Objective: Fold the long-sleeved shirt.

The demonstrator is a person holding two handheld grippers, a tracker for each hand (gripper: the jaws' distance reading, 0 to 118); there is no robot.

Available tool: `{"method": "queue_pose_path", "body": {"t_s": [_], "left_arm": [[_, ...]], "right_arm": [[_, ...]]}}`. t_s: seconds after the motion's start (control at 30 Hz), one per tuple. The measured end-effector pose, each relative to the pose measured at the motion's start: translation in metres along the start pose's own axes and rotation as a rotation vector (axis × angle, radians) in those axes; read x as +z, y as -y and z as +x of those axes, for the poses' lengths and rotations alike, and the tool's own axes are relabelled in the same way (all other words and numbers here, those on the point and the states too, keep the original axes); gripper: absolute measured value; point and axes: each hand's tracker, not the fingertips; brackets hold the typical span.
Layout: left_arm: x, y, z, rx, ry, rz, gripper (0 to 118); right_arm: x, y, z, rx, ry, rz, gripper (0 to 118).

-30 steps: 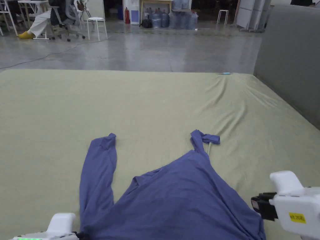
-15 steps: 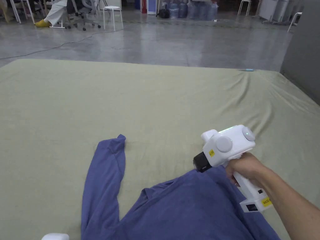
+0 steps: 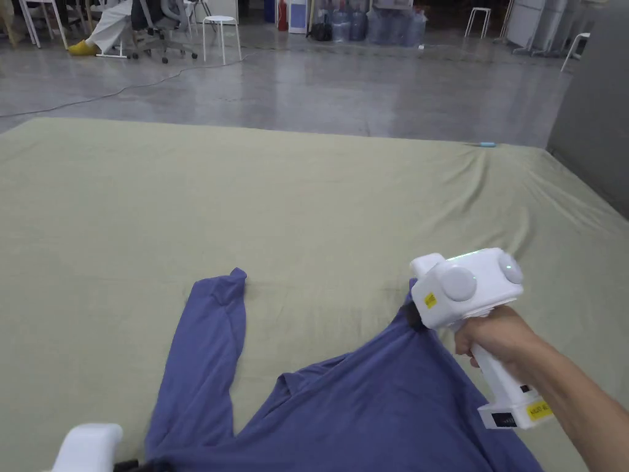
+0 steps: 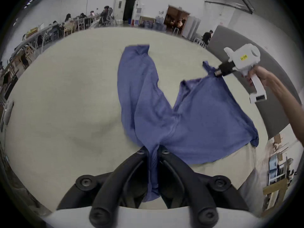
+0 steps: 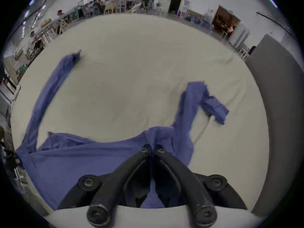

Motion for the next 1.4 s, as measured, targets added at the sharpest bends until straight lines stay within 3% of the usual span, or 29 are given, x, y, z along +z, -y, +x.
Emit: {"method": "queue_pose_path", "body": {"t_s": [0.2, 0.3, 0.57, 0.73, 0.93, 1.03, 1.17, 1.33, 1.4], "left_arm": [[0.033, -0.062, 0.021, -0.088, -0.015, 0.177, 2], [0.052, -0.109, 0.036, -0.088, -0.016, 0.297, 2], [0.093, -0.253, 0.085, -0.125, 0.015, 0.518, 2], [0.129, -0.359, 0.118, -0.169, 0.005, 0.610, 2], [0.168, -0.443, 0.136, -0.224, -0.031, 0.675, 2], [0.170, -0.449, 0.136, -0.225, -0.025, 0.699, 2], [0.142, -0.420, 0.122, -0.177, -0.006, 0.657, 2], [0.060, -0.368, 0.091, -0.200, -0.037, 0.517, 2], [0.021, -0.339, 0.078, -0.155, -0.016, 0.444, 2]], "right_arm": [[0.141, 0.010, 0.020, -0.027, -0.021, 0.241, 0], [0.205, 0.012, 0.030, -0.034, 0.030, 0.340, 0], [0.268, -0.029, 0.063, -0.062, 0.112, 0.428, 0], [0.321, -0.099, 0.078, -0.067, 0.185, 0.554, 0], [0.376, -0.176, 0.100, -0.141, 0.203, 0.618, 0], [0.376, -0.187, 0.104, -0.175, 0.229, 0.618, 0], [0.340, -0.171, 0.108, -0.222, 0.194, 0.597, 0], [0.242, -0.120, 0.106, -0.254, 0.152, 0.501, 0], [0.193, -0.095, 0.104, -0.301, 0.124, 0.409, 0]]}}
